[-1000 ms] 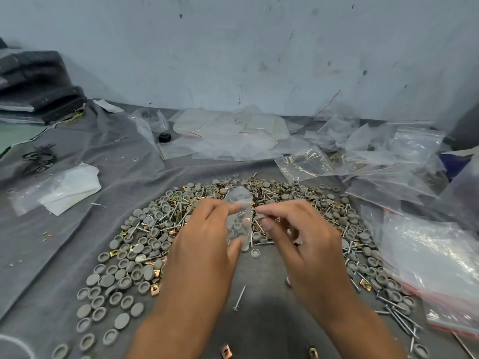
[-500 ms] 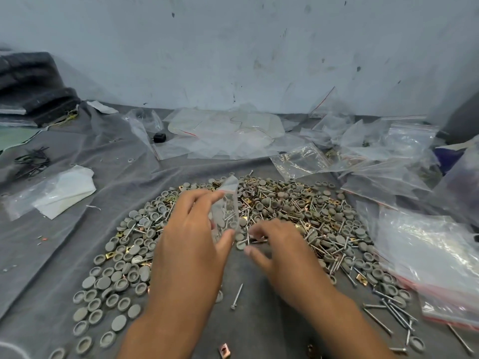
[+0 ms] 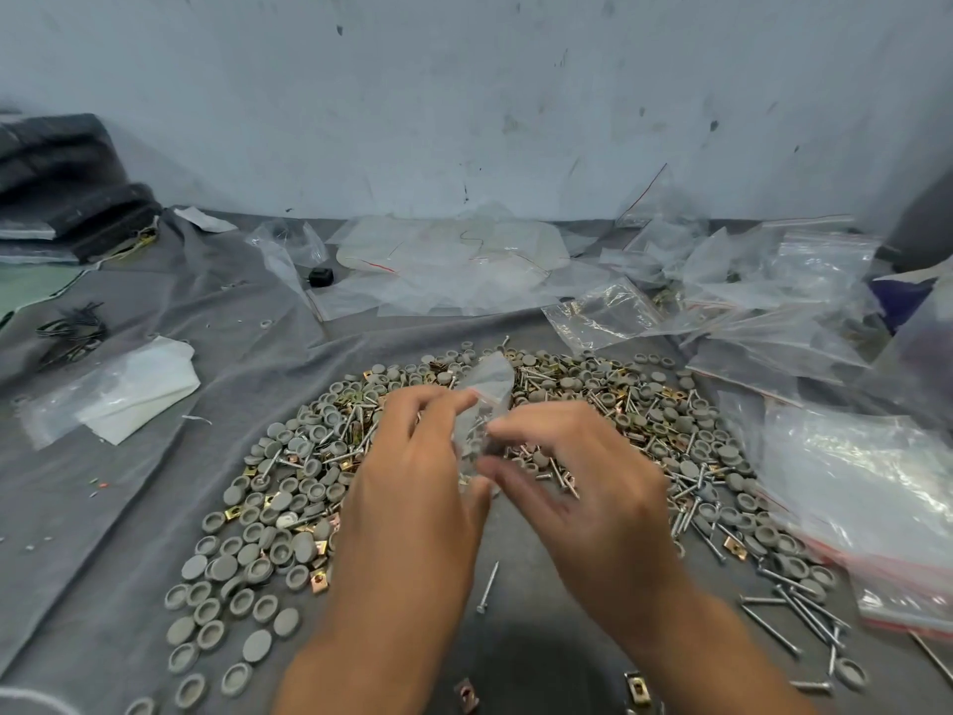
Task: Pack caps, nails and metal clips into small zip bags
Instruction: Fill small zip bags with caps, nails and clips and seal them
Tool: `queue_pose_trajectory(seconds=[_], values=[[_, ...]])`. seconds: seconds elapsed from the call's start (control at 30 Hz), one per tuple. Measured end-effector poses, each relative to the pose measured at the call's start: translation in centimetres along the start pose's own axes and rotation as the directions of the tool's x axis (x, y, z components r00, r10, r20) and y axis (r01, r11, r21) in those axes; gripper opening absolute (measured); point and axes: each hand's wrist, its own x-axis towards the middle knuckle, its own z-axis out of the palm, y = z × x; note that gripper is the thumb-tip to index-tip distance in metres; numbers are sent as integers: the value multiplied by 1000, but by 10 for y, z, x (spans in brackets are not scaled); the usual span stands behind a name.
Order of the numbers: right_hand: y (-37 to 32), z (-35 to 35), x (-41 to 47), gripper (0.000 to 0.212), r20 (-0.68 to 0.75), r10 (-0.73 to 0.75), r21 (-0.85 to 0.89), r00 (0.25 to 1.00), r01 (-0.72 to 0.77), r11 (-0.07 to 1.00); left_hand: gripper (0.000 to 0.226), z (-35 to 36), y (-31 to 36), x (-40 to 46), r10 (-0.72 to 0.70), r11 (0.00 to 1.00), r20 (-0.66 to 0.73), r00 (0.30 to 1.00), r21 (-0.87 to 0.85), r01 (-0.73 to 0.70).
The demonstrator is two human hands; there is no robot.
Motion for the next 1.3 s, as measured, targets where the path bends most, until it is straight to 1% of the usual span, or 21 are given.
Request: queue_pose_trajectory(seconds=[0.07,0.2,0.23,0.27,0.33,0.37,0.4,0.43,0.47,0.5,0.53,0.57,0.6,0.63,0.73,0.83,0.9,1.03,1.17,1.2,1.3], values=[[-2,3,-3,13,3,-40,-54,999,41,998,64,3,3,-2,36,999,-19,999,-3,-36],[2,1,-3,21,39,-21,-206,999,28,978,62,9,8,-4,30,999,-11,1000,-25,-30],[3,1,-3,22,40,-12,-222,999,21,975,61,9,8,-4,25,999,-4,1000,-24,-25],[3,-1,-4,20,22,-3,-211,1000,8,978,60,9,7,-4,24,1000,0,1000,-18,-24],[6,-5,-5,13,-58,31,-143,998,-39,989,57,4,4,-3,16,1000,-2,1000,13,-16],[10,-7,-4,9,-91,63,-126,994,-74,989,55,1,3,-2,9,1000,-18,1000,29,-8],[14,-9,-3,6,-92,118,-127,989,-129,984,53,-3,1,0,-4,999,-43,999,37,5],[19,-9,-2,5,-37,205,-144,978,-208,967,50,-6,-2,3,-21,999,-71,997,38,24],[23,-7,-3,7,77,319,-183,945,-301,936,48,-9,-4,5,-39,999,-95,995,32,42],[28,-4,-7,11,215,420,-248,882,-367,897,44,-11,-7,7,-49,998,-120,992,20,51],[31,1,-12,17,330,481,-319,812,-383,867,41,-13,-9,9,-54,998,-141,988,6,55],[33,5,-18,22,411,512,-374,754,-373,849,39,-14,-10,8,-58,998,-149,987,-5,58],[33,10,-22,25,457,527,-396,717,-366,842,39,-15,-10,8,-59,998,-150,987,-11,58],[33,13,-23,27,476,531,-398,701,-367,841,39,-16,-9,8,-55,998,-147,988,-12,54],[32,21,-23,26,466,540,-444,701,-343,828,40,-16,-8,4,-39,999,-116,992,-3,39],[30,26,-24,15,447,538,-481,715,-315,818,41,-18,-7,3,-25,1000,-79,997,4,25],[29,28,-26,14,446,531,-480,721,-308,821,43,-18,-9,3,-10,1000,-53,999,13,11],[26,30,-29,10,416,476,-511,775,-234,827,44,-17,-14,4,17,999,3,1000,38,-17],[26,24,-26,5,346,455,-506,820,-245,827,47,-17,-20,4,22,998,83,996,57,-27],[28,22,-26,7,356,461,-515,813,-241,823,47,-16,-20,3,20,998,98,995,65,-27],[33,20,-30,17,455,487,-554,746,-191,811,44,-14,-18,2,16,998,129,992,64,-25]])
